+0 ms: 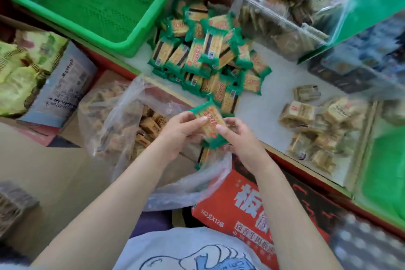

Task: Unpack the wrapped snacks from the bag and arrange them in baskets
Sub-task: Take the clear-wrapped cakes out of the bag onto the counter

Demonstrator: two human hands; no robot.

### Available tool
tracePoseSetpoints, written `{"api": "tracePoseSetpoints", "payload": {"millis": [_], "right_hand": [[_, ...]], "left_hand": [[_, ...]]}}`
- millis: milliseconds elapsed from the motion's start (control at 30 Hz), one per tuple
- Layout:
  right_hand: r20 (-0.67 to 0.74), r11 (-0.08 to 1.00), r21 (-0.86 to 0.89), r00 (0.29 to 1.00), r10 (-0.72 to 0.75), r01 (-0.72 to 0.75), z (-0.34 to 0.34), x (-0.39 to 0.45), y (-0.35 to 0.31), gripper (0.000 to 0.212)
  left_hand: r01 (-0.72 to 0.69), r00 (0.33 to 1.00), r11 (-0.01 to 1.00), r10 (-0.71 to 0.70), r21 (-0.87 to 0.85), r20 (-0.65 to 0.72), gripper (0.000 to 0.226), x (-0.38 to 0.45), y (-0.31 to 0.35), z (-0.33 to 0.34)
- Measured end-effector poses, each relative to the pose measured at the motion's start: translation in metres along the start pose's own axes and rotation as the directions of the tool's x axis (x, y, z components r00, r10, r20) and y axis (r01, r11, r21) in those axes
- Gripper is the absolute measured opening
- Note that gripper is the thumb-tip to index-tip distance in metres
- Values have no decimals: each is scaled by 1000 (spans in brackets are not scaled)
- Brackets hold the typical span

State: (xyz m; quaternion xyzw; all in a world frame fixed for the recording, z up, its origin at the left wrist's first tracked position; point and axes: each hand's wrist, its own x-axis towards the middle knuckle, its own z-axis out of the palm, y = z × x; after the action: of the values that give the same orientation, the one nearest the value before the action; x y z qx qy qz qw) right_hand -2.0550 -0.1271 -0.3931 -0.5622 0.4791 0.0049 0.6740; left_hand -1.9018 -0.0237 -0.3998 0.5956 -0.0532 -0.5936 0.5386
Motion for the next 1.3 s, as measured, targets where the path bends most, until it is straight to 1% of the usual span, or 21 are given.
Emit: {"api": "tracePoseSetpoints", "payload": {"millis": [67, 133, 167, 200, 267, 333, 400, 667, 733, 800, 833, 900, 933, 967, 1000, 1033, 1067, 1100, 1167, 1233, 1300], "right_hand": [[-38, 999, -32, 999, 1, -3, -17, 1, -6, 35], [-177, 999, 11, 983, -46, 49, -32, 9, -13, 29], [-274, 996, 52, 960, -51, 67, -39, 17, -17, 23], [-364, 994, 75, 930, -43, 76, -46, 26, -22, 19], [-450, 994, 80, 893, -25, 68, -57, 48, -34, 24], [-376, 993, 103, 926, -15, 58, -59, 71, -48, 37], [-280, 996, 88, 960, 19, 6, -54, 89, -57, 54], [-307, 957, -284, 951, -34, -57, -38, 110, -36, 53], [-431, 943, -321, 901, -60, -91, -37, 111, -36, 52], [-522, 942, -331, 842, -139, -50, -34, 100, -39, 40], [-523, 938, -347, 828, -203, 11, -30, 90, -39, 30], [-442, 915, -381, 844, -303, 130, -15, 60, -34, 12], [-371, 914, -376, 878, -301, 154, -4, 45, -27, 7], [-283, 920, -361, 922, -262, 151, 8, 35, -14, 6], [-188, 922, -369, 963, -194, 113, 21, 29, 2, 10], [-92, 908, -415, 990, -109, 61, 32, 28, 21, 13], [-13, 875, -484, 1000, -19, 11, 42, 29, 41, 14], [40, 844, -536, 997, 58, -28, 49, 33, 61, 15], [63, 804, -590, 988, 143, -79, 56, 42, 88, 21], [25, 785, -608, 985, 172, -121, 56, 51, 102, 33], [-28, 801, -578, 984, 174, -158, 54, 57, 109, 41]], "left_hand": [[-63, 998, 991, 65, 121, -14, 18, 11, 15, 25], [-143, 979, 931, 183, 335, -92, 30, 27, 25, 43], [-160, 957, 846, 259, 508, -130, 36, 37, 27, 46], [-146, 938, 709, 320, 690, -130, 44, 48, 26, 46], [-61, 950, 437, 301, 897, -82, 58, 62, 22, 38], [16, 978, 289, 194, 957, -75, 65, 73, 15, 29], [32, 985, 213, 158, 976, -67, 66, 79, 7, 22], [-6, 982, 101, 188, 995, -13, 66, 85, 4, 9], [-26, 985, 124, 172, 992, 4, 65, 84, 6, 9], [-83, 972, 206, 233, 975, 33, 63, 78, 3, 4], [-122, 948, 244, 317, 962, 39, 60, 70, -2, -2], [-194, 834, 262, 551, 945, 19, 46, 50, -23, -15], [-199, 770, 253, 638, 947, -9, 39, 40, -39, -24], [-166, 746, 259, 664, 952, -50, 36, 31, -56, -34], [-109, 785, 273, 613, 956, -85, 36, 24, -74, -43], [-29, 865, 285, 487, 958, -119, 37, 18, -92, -50], [58, 938, 272, 315, 961, -146, 39, 16, -109, -56], [133, 977, 244, 133, 961, -169, 43, 13, -124, -61], [202, 976, 231, -126, 952, -177, 55, 9, -147, -70], [219, 962, 295, -226, 930, -155, 63, 5, -161, -77], [225, 956, 337, -259, 914, -139, 68, 1, -170, -84]]}}
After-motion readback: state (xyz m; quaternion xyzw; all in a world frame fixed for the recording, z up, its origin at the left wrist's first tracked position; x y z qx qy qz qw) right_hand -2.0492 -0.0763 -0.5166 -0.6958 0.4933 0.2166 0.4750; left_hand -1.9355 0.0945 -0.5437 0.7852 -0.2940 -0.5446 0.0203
